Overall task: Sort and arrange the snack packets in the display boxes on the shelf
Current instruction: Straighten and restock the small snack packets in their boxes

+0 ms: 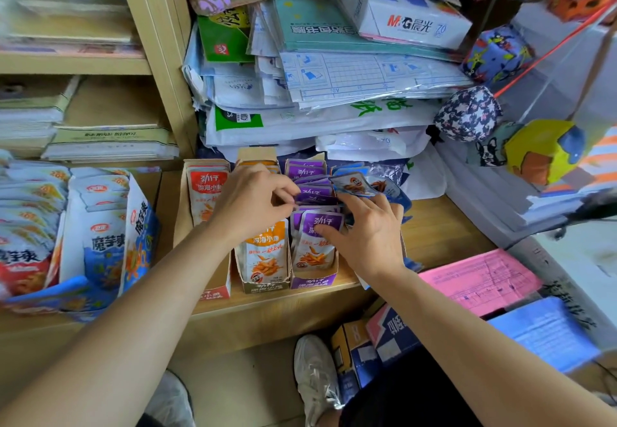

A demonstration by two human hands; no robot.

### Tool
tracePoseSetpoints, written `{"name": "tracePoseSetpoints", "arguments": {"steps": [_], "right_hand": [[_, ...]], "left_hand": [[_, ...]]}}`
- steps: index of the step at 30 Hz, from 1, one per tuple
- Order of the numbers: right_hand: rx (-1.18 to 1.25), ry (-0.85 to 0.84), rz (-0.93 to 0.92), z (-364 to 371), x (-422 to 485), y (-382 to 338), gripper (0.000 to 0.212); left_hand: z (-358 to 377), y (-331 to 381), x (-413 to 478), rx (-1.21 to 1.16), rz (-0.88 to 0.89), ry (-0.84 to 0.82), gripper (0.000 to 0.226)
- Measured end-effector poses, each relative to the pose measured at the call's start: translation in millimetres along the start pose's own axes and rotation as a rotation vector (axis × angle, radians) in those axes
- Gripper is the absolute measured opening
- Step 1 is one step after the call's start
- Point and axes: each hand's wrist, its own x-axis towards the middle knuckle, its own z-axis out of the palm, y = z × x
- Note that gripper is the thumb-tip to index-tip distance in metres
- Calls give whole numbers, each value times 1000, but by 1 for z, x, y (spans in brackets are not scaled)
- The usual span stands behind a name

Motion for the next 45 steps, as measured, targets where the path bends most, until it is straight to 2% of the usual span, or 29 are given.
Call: {"name": "tracePoseSetpoints", "arguments": {"steps": [4, 7, 10, 14, 17, 21, 23, 25, 27, 29, 32, 35, 37, 41, 45], "right_hand": [[133, 1, 40, -3, -2, -2, 61], [152, -13, 81, -3, -1, 0, 68], [128, -16, 104, -1, 1, -1, 70], [126, 18, 92, 0, -2, -7, 60], [72, 16, 85, 2, -2, -9, 65], [-9, -1, 73, 3, -2, -7, 73], [5, -2, 73, 5, -3, -5, 74], [29, -32, 86, 5, -2, -5, 73], [48, -73, 96, 4, -1, -5, 72], [50, -105, 87, 2, 0, -5, 73], [111, -134, 80, -3, -1, -3, 75], [241, -81, 159, -7, 0, 2, 57], [210, -40, 188, -7, -1, 4, 43], [47, -107, 245, -8, -1, 3, 45], [58, -165, 231, -5, -4, -2, 27]], "left_hand": [[2, 0, -4, 21, -9, -13, 10], [-1, 2, 1, -162, -160, -11, 3], [-6, 3, 6, -310, -253, -10, 6], [0, 4, 5, -219, -309, -51, 14], [5, 6, 6, -120, -305, -24, 23], [-9, 6, 4, -185, -276, -98, 5], [-17, 7, -2, -231, -263, -85, 12], [-20, 12, -10, -258, -236, -136, 36], [-16, 17, -18, -114, -167, -206, 59], [-10, 20, -21, 21, -125, -165, 57], [-4, 21, -22, 25, -149, -19, 39], [5, 22, -21, 66, -179, 75, 27], [9, 20, -22, 62, -230, 113, 29], [13, 19, -26, 61, -246, 126, 33], [17, 20, -35, 102, -264, 160, 38]]}}
